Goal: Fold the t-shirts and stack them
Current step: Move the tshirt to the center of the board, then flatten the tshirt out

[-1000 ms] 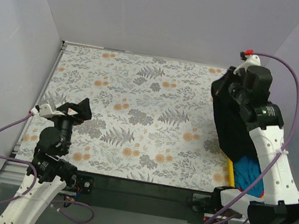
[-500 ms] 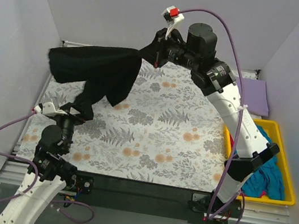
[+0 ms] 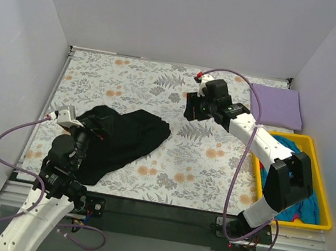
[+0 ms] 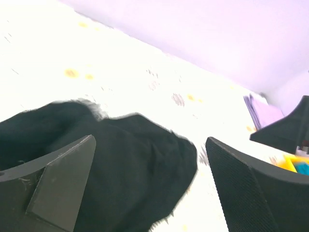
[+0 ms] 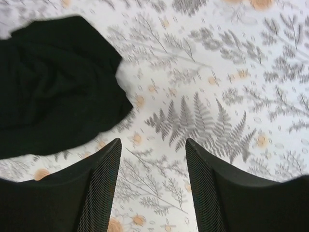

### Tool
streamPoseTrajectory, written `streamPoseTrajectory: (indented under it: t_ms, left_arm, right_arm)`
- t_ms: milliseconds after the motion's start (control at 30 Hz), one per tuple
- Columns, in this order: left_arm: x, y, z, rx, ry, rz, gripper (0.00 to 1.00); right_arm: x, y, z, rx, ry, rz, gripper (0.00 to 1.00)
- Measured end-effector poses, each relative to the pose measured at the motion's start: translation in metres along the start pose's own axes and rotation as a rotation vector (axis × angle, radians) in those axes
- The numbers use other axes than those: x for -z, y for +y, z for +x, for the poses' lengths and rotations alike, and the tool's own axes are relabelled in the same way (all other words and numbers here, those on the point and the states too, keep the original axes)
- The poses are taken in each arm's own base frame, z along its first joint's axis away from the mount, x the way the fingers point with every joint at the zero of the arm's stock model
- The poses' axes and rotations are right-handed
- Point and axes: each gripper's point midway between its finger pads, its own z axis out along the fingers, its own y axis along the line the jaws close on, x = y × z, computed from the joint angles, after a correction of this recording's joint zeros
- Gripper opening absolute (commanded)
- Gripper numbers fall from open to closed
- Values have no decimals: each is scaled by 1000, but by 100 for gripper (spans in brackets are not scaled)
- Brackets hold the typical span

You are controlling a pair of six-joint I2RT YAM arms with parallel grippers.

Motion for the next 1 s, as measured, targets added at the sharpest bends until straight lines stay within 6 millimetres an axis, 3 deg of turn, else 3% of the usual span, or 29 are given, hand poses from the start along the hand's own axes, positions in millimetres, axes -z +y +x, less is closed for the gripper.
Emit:
streamPoseTrajectory:
  t_ms: [100,233,333,467,633,833,1000]
  left_arm:
    - [-1,-10,12,32,95,22,98]
    - [-5,-14,25,64,190,1,98]
    - [-12,-8,46,71,276,-46,98]
    - [-19,4,97,60,478,-115,98]
    - [-14,18,160,37,750,-183,98]
    - [-24,14,195,17,913,-203,95]
    - [-52,-18,233,-27,1045,-142,93]
  right_arm:
    - [9,-12,31,8,54,44,64]
    - [24,10,38,59,29,-38,64]
    - [20,35,50,92,37,-129,63]
    - [13,51,95,95,119,-213,63]
    - [18,45,138,64,191,-218,63]
    - [43,42,139,68,108,-204,63]
    - [53,32,138,73,49,-152,63]
